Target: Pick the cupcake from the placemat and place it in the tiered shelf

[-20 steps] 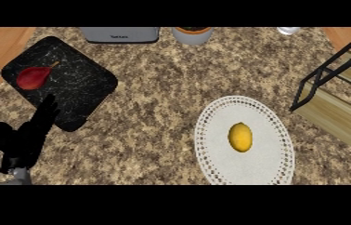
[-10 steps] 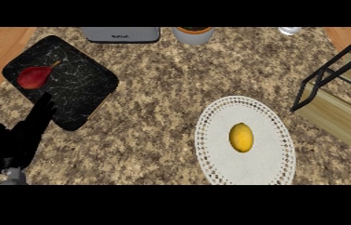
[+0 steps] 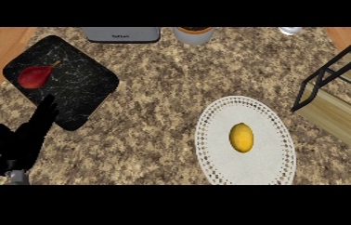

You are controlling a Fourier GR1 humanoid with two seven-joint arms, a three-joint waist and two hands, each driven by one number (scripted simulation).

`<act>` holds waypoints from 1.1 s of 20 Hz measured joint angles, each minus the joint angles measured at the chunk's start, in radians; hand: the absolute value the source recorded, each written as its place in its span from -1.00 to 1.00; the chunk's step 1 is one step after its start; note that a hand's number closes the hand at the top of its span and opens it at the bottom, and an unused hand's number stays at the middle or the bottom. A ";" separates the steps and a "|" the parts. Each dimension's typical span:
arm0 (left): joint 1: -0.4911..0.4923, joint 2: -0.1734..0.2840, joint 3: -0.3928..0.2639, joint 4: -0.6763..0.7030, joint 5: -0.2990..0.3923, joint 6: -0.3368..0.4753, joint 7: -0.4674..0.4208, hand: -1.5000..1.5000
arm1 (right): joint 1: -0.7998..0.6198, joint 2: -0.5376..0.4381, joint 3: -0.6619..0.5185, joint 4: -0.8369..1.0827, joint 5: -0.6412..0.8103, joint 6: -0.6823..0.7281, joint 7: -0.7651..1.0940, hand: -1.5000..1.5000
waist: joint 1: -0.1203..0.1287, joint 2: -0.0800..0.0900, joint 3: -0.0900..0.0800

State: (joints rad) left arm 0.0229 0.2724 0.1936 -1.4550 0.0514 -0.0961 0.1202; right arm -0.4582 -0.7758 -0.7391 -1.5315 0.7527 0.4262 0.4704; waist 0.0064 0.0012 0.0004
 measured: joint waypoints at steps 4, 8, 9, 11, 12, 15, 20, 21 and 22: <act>-0.021 0.013 0.024 0.046 0.009 -0.022 -0.022 0.00 | 0.001 -0.024 0.002 0.062 -0.022 -0.045 -0.052 -1.00 | -0.002 0.000 0.000; -0.013 0.009 0.027 0.026 0.008 -0.023 -0.010 0.00 | -0.005 -0.009 -0.020 0.071 -0.072 -0.081 -0.067 -1.00 | -0.003 -0.001 0.000; -0.007 0.013 0.032 0.025 0.010 -0.028 -0.013 0.00 | -0.007 -0.010 -0.037 0.069 -0.095 -0.074 -0.064 -1.00 | -0.004 -0.002 0.000; -0.009 0.010 0.033 0.025 0.007 -0.025 -0.016 0.00 | -0.029 -0.004 -0.058 0.069 -0.137 -0.068 -0.041 -1.00 | -0.005 -0.002 0.000; -0.012 0.007 0.030 0.021 0.002 -0.020 -0.010 0.00 | -0.037 0.001 -0.071 0.064 -0.161 -0.060 -0.026 -1.00 | -0.006 -0.003 -0.001; -0.020 0.003 0.028 0.029 -0.002 -0.018 -0.007 0.00 | -0.068 -0.011 -0.124 0.078 -0.242 -0.029 0.011 -1.00 | -0.009 -0.003 -0.001; -0.005 0.005 0.036 0.010 -0.002 -0.018 -0.004 0.00 | -0.077 -0.025 -0.237 0.047 -0.377 0.014 0.076 -1.00 | -0.014 -0.006 -0.001; -0.008 0.002 0.034 0.009 -0.007 -0.012 -0.001 0.00 | -0.077 -0.037 -0.267 0.050 -0.402 0.017 0.076 -1.00 | -0.015 -0.006 -0.001; -0.007 0.005 0.040 0.010 0.000 -0.018 0.002 0.00 | -0.076 -0.048 -0.294 0.038 -0.429 0.026 0.086 -1.00 | -0.017 -0.006 0.000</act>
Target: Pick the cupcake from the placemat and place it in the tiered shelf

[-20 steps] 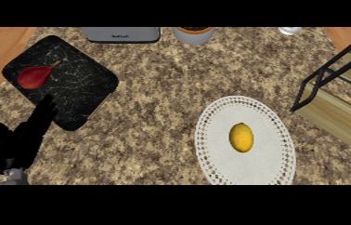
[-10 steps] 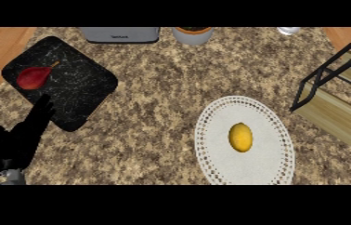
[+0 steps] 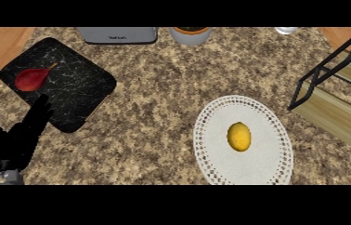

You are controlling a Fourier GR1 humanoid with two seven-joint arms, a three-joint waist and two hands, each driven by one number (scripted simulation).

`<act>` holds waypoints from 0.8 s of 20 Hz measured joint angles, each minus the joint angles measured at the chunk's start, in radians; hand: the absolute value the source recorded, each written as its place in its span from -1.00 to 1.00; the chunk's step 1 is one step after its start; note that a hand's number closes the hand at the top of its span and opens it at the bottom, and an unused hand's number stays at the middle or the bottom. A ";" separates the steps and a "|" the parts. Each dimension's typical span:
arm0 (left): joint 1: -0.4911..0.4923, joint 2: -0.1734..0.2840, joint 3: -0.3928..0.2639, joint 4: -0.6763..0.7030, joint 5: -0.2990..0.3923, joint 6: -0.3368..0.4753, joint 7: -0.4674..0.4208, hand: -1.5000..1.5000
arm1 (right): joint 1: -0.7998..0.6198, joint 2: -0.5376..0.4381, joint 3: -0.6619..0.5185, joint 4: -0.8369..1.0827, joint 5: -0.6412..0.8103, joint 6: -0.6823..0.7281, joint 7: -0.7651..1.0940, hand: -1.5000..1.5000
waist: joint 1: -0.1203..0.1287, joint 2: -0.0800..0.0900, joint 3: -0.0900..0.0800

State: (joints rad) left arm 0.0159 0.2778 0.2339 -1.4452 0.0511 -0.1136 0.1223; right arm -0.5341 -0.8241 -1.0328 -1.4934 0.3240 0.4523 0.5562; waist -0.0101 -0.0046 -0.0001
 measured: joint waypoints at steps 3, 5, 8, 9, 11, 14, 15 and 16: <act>0.000 -0.007 -0.001 0.007 -0.008 0.006 -0.010 0.00 | -0.002 -0.055 -0.090 -0.031 -0.096 0.057 0.063 -1.00 | -0.008 -0.002 0.000; -0.001 -0.005 0.003 0.000 -0.003 0.006 0.003 0.00 | 0.007 -0.116 -0.158 -0.028 -0.148 0.099 0.107 -1.00 | -0.012 -0.003 0.000; 0.017 -0.005 0.008 0.000 -0.004 0.003 -0.007 0.00 | 0.056 -0.207 -0.281 0.016 -0.196 0.161 0.131 -1.00 | -0.020 -0.004 0.000; 0.021 -0.010 0.005 -0.005 -0.009 0.010 -0.008 0.00 | 0.077 -0.232 -0.327 0.022 -0.210 0.185 0.136 -1.00 | -0.024 -0.005 0.000; 0.042 -0.002 0.021 0.006 -0.002 -0.001 -0.031 0.00 | 0.121 -0.293 -0.420 0.059 -0.236 0.241 0.147 -1.00 | -0.036 -0.008 0.000; 0.055 0.000 0.032 0.002 0.000 0.002 -0.032 0.00 | 0.197 -0.386 -0.543 0.144 -0.267 0.340 0.153 -1.00 | -0.055 -0.012 0.001; 0.056 0.001 0.036 -0.004 0.003 0.006 -0.022 0.00 | 0.223 -0.413 -0.585 0.176 -0.275 0.371 0.147 -1.00 | -0.062 -0.013 0.001; 0.064 0.002 0.043 -0.008 0.007 0.007 -0.020 0.00 | 0.250 -0.439 -0.628 0.210 -0.279 0.399 0.139 -1.00 | -0.069 -0.015 0.001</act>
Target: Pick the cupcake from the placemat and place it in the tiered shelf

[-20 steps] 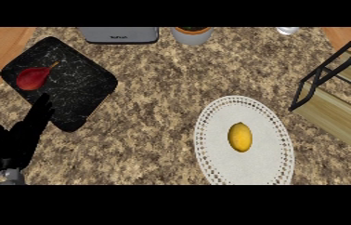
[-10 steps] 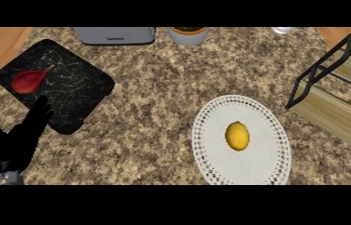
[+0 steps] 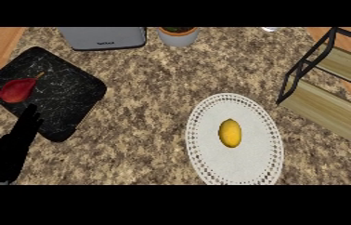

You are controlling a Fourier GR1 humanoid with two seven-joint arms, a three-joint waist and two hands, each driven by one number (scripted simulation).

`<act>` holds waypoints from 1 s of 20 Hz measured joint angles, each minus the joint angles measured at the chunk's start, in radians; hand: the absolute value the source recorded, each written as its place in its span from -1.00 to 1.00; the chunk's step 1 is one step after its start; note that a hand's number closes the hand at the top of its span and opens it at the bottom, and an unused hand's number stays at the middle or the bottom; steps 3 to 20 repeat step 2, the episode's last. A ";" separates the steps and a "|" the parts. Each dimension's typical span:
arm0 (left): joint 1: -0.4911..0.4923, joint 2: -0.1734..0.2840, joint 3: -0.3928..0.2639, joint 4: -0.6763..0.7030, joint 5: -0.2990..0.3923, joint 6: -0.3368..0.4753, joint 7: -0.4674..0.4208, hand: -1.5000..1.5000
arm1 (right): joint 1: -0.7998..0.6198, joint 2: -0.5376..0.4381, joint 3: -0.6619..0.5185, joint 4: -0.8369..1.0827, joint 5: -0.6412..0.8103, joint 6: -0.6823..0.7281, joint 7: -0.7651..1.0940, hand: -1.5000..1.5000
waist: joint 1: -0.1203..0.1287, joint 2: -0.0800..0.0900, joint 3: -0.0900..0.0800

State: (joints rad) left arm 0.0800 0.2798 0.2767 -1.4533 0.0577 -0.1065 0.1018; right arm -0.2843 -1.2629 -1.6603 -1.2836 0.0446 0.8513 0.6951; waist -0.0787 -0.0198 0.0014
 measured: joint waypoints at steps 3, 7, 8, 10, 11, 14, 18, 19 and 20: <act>0.001 -0.008 -0.002 -0.006 -0.002 0.009 0.004 0.00 | 0.053 -0.046 -0.081 0.067 -0.004 0.049 -0.023 -1.00 | -0.011 -0.002 0.001; 0.001 -0.008 -0.002 -0.006 -0.002 0.009 0.004 0.00 | 0.053 -0.046 -0.081 0.067 -0.004 0.049 -0.023 -1.00 | -0.011 -0.002 0.001; 0.001 -0.008 -0.002 -0.006 -0.002 0.009 0.004 0.00 | 0.053 -0.046 -0.081 0.067 -0.004 0.049 -0.023 -1.00 | -0.011 -0.002 0.001; 0.001 -0.008 -0.002 -0.006 -0.002 0.009 0.004 0.00 | 0.053 -0.046 -0.081 0.067 -0.004 0.049 -0.023 -1.00 | -0.011 -0.002 0.001; 0.001 -0.008 -0.002 -0.006 -0.002 0.009 0.004 0.00 | 0.053 -0.046 -0.081 0.067 -0.004 0.049 -0.023 -1.00 | -0.011 -0.002 0.001; 0.001 -0.008 -0.002 -0.006 -0.002 0.009 0.004 0.00 | 0.053 -0.046 -0.081 0.067 -0.004 0.049 -0.023 -1.00 | -0.011 -0.002 0.001; 0.001 -0.008 -0.002 -0.006 -0.002 0.009 0.004 0.00 | 0.053 -0.046 -0.081 0.067 -0.004 0.049 -0.023 -1.00 | -0.011 -0.002 0.001; 0.001 -0.008 -0.002 -0.006 -0.002 0.009 0.004 0.00 | 0.053 -0.046 -0.081 0.067 -0.004 0.049 -0.023 -1.00 | -0.011 -0.002 0.001; 0.001 -0.008 -0.002 -0.006 -0.002 0.009 0.004 0.00 | 0.053 -0.046 -0.081 0.067 -0.004 0.049 -0.023 -1.00 | -0.011 -0.002 0.001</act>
